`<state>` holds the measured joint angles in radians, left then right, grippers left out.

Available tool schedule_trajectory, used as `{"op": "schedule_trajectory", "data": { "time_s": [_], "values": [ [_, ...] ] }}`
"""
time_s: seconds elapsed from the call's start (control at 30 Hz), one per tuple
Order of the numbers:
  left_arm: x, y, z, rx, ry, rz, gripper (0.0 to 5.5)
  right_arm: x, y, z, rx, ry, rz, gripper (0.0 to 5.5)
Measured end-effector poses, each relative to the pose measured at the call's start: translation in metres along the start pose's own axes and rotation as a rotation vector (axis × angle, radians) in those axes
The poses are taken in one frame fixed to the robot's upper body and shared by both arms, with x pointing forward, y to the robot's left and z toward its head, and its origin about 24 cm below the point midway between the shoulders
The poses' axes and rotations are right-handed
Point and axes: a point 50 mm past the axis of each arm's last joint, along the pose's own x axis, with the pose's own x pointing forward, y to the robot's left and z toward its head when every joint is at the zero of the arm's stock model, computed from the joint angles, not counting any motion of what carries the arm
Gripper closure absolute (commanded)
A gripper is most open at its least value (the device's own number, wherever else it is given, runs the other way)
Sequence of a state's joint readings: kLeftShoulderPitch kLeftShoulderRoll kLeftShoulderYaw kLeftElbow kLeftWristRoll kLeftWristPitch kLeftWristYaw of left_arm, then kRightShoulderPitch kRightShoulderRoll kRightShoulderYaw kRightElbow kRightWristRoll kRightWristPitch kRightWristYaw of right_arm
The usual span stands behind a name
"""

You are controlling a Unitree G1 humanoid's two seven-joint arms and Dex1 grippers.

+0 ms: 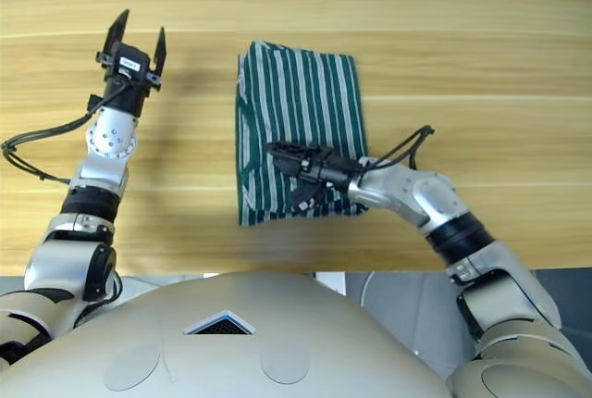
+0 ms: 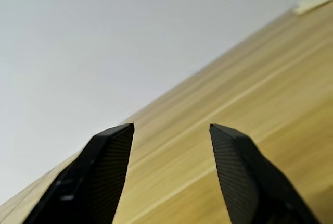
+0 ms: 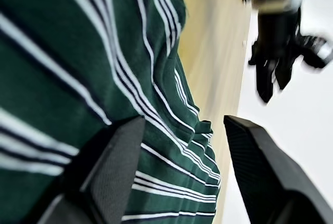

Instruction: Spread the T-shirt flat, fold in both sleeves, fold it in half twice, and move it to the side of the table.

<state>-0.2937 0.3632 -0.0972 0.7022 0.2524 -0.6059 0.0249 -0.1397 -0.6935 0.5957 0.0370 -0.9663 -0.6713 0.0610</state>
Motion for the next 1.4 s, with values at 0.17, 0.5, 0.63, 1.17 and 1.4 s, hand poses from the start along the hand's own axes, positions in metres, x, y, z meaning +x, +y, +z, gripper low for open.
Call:
{"op": "schedule_trajectory", "data": {
  "time_s": [0.17,0.5,0.63,1.17,1.4],
  "values": [
    [-0.024,0.009,0.012,0.124,-0.177,-0.166,2.81,-0.011,-0.069,-0.001,0.213,-0.001,-0.576,2.68],
    [-0.166,-0.013,0.041,0.34,-0.16,-1.074,2.81,-0.139,0.024,-0.037,0.303,0.504,0.033,2.68],
    [-0.165,-0.02,0.045,0.373,-0.164,-1.21,2.81,-0.142,0.027,-0.029,0.313,0.481,0.136,2.68],
    [-0.102,-0.054,0.043,0.486,-0.33,-1.12,2.81,-0.147,0.028,-0.034,0.292,0.541,0.167,2.68],
    [-0.107,-0.071,0.051,0.456,-0.423,-1.171,2.81,-0.149,0.028,-0.038,0.282,0.561,0.171,2.68]
  ]
}}
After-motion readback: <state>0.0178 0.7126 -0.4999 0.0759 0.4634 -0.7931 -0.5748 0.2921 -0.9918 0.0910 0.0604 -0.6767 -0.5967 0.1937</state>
